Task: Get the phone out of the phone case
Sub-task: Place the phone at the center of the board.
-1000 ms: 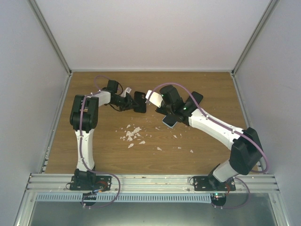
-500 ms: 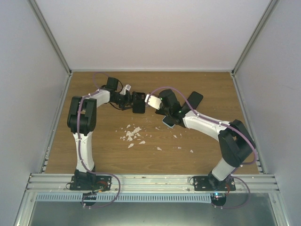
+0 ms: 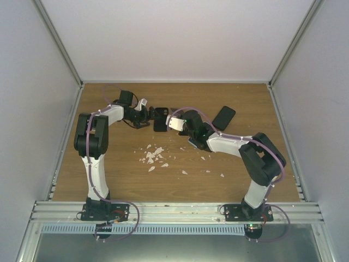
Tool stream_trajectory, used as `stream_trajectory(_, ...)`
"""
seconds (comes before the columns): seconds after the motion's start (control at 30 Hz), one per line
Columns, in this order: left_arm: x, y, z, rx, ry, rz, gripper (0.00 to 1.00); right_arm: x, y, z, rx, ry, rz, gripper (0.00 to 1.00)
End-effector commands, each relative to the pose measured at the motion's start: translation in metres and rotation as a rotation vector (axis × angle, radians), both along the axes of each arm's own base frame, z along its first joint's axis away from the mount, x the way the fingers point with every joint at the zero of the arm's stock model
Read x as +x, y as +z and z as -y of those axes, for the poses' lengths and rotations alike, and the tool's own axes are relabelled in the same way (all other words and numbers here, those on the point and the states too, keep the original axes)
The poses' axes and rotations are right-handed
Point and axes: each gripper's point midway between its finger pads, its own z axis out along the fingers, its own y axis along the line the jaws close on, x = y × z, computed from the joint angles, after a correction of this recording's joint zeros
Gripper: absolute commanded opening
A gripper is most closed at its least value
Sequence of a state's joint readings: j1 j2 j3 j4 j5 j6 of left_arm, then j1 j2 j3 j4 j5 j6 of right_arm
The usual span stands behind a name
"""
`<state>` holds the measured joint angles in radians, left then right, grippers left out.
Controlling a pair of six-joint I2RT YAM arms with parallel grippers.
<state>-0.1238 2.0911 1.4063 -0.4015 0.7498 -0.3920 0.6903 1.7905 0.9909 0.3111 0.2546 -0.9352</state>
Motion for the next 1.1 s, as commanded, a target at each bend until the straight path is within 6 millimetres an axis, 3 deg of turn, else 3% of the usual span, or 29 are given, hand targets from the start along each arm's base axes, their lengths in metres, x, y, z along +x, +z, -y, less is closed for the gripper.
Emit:
stream_trajectory(0.0, 0.002, 0.019, -0.008, 0.017, 0.01, 0.063, 0.99, 0.02, 0.017, -0.004, 0.032, -0.027, 0.124, 0.0)
stream_trajectory(0.27, 0.003, 0.027, -0.013, 0.019, 0.023, 0.084, 0.99, 0.021, -0.012, -0.001, -0.06, -0.045, 0.134, 0.01)
stream_trajectory(0.5, 0.005, 0.029, -0.016, 0.027, 0.033, 0.096, 0.99, 0.015, -0.039, -0.005, -0.102, -0.053, 0.11, 0.13)
stream_trajectory(0.87, 0.011, 0.036, -0.023, 0.023, 0.048, 0.116, 0.99, -0.004, -0.059, -0.011, -0.112, -0.024, 0.074, 0.38)
stream_trajectory(1.07, 0.01, 0.035, -0.026, 0.02, 0.054, 0.111, 0.99, -0.01, -0.066, -0.013, -0.114, -0.016, 0.052, 0.47)
